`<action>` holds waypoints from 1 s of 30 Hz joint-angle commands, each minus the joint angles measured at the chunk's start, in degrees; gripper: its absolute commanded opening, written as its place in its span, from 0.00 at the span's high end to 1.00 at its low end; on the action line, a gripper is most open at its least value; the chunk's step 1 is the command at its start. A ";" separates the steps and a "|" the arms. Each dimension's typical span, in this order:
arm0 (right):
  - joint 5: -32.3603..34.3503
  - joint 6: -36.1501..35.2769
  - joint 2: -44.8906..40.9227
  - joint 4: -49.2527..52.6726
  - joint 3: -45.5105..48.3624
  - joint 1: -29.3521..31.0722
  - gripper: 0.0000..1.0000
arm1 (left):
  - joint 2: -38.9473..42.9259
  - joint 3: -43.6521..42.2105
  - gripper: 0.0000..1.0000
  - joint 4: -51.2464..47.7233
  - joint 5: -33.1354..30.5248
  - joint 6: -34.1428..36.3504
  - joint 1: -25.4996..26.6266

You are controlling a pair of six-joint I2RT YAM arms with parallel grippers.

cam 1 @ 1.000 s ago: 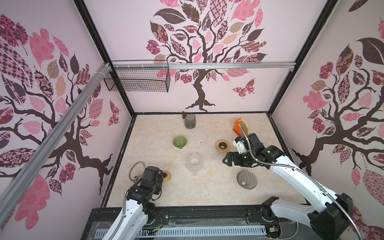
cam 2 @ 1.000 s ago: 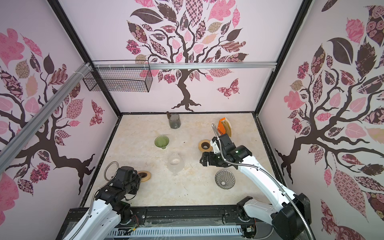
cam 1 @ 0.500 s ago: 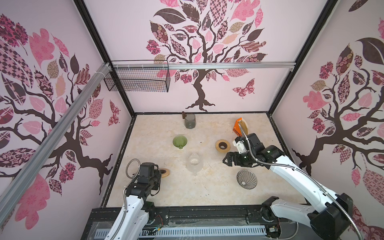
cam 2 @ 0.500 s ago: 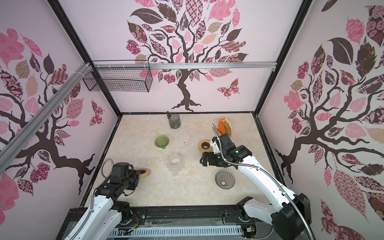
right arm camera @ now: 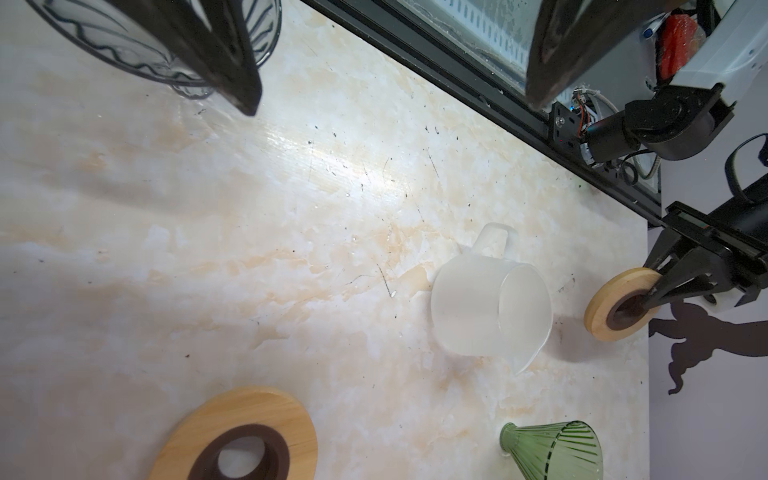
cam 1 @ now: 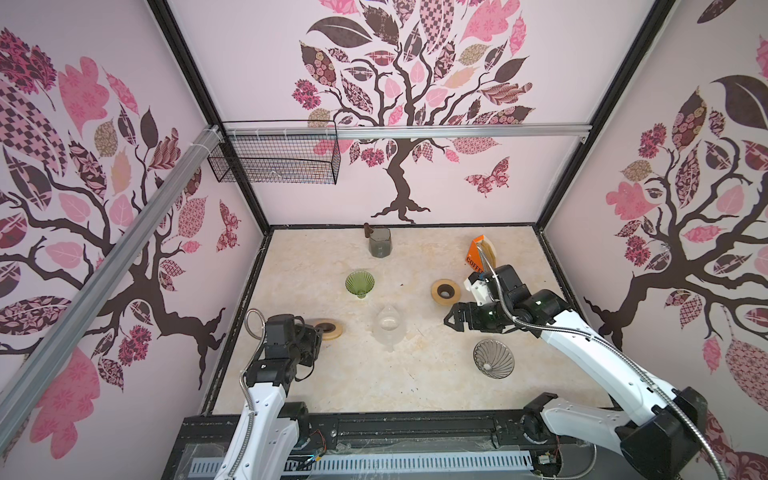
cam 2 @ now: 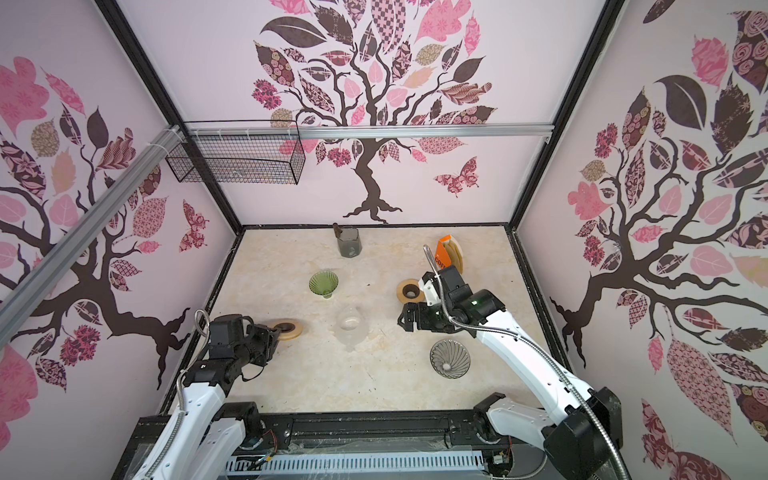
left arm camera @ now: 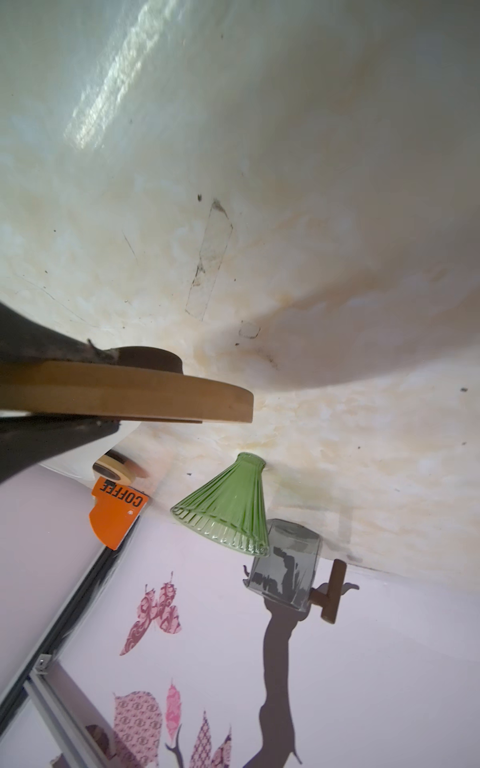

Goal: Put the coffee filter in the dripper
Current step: 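Lift the wooden ring stand with the left gripper and carry it toward the pitcher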

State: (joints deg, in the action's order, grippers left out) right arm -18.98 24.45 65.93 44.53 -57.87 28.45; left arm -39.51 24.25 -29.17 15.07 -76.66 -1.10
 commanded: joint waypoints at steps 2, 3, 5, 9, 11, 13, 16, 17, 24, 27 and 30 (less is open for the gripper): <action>-5.03 0.21 -0.01 -2.13 -1.61 0.46 0.00 | -0.24 7.11 0.99 1.06 4.71 6.49 -0.85; -5.72 0.49 -0.02 -2.66 -1.73 0.48 0.00 | -1.01 8.50 0.99 0.59 5.98 7.83 -1.89; -6.70 0.92 -0.14 -3.64 -2.07 0.42 0.00 | -2.46 10.91 0.99 0.15 8.95 10.04 -4.33; -6.86 3.41 -1.82 -7.37 -2.32 0.47 0.00 | -4.41 16.61 1.00 -1.20 11.67 13.30 -6.18; -6.53 4.58 -2.67 -8.81 -2.86 0.43 0.00 | -4.77 18.22 1.00 -0.62 12.55 12.85 -6.14; -6.32 4.80 -3.71 -9.74 -3.24 0.44 0.00 | -5.03 19.51 1.00 0.33 13.30 11.95 -5.97; -5.12 5.43 -4.96 -10.25 -3.33 0.46 0.00 | -6.07 21.77 1.00 0.83 13.91 11.58 -5.46; -4.50 5.52 -5.48 -10.24 -3.48 0.43 0.00 | -6.45 22.60 1.00 1.12 14.02 11.56 -5.09; -0.85 3.76 -8.86 -7.59 -5.83 0.42 0.00 | -11.19 28.42 1.00 2.46 17.66 13.90 -2.39; -0.98 3.86 -11.09 -8.63 -4.47 0.43 0.00 | -14.09 30.78 1.00 2.61 18.58 14.78 0.53; 0.25 5.34 -14.36 -9.86 -2.14 0.41 0.00 | -16.05 31.39 1.00 4.31 18.68 14.62 3.70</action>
State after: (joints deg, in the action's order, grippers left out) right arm -20.36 29.36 54.72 35.55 -61.01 28.60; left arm -54.65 52.47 -28.08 31.90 -63.51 0.27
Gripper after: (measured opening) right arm 0.999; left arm 0.162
